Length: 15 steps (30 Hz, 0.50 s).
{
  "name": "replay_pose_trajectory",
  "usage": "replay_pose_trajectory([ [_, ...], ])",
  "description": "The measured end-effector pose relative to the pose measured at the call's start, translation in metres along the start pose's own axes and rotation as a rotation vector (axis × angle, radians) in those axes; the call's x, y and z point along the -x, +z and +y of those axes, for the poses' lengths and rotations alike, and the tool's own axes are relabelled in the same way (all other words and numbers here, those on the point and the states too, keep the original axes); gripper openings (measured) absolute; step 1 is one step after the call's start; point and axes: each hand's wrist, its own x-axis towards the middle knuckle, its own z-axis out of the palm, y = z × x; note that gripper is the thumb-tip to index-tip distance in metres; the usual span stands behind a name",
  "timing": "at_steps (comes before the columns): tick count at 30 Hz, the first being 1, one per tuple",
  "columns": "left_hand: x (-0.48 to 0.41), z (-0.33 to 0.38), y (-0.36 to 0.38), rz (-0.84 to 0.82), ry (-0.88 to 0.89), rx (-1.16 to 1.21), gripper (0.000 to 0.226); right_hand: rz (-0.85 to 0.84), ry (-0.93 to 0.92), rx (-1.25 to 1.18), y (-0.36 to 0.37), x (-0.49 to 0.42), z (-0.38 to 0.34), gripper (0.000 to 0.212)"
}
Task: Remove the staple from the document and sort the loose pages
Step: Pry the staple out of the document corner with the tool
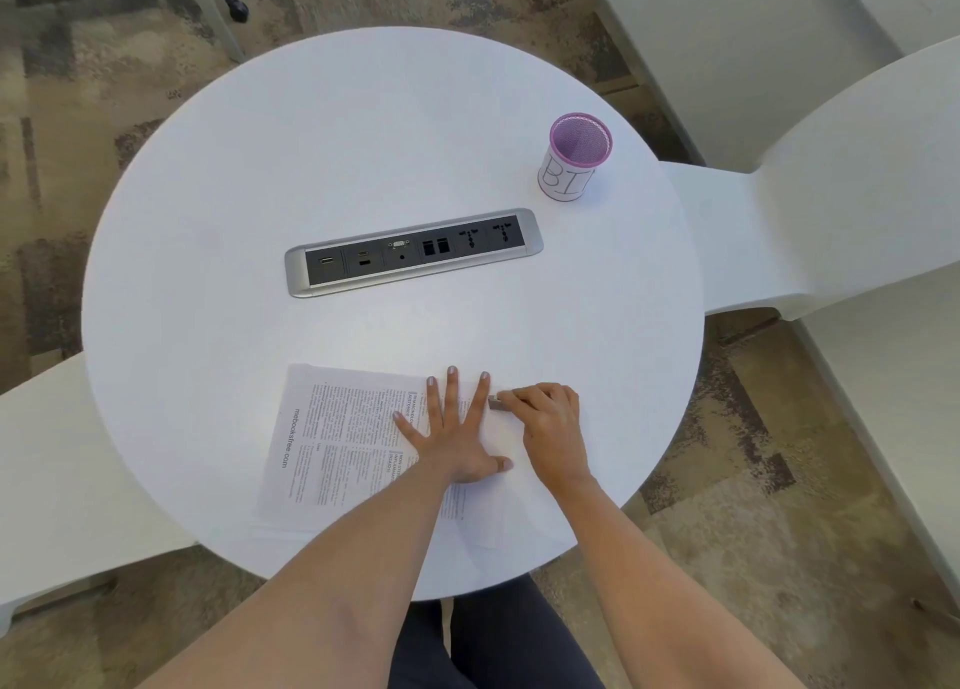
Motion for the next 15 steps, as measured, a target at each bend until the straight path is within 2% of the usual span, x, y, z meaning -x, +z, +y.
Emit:
replay_pose_trajectory([
  [2,-0.001,0.0,0.0,-0.007,-0.006,-0.004,0.122,-0.013,-0.179,0.048,0.001,0.008,0.005,0.028],
  [4,-0.001,0.0,0.0,-0.006,-0.01,-0.006,0.123,-0.012,-0.239,0.066,0.003,0.018,0.008,0.028],
  [10,0.0,0.0,0.001,0.011,-0.008,0.007,0.124,0.073,-0.054,0.041,0.005,0.02,0.007,0.034],
  [15,0.002,0.001,-0.001,0.013,-0.009,0.004,0.123,0.008,0.053,0.036,0.007,0.0,0.001,0.034],
])
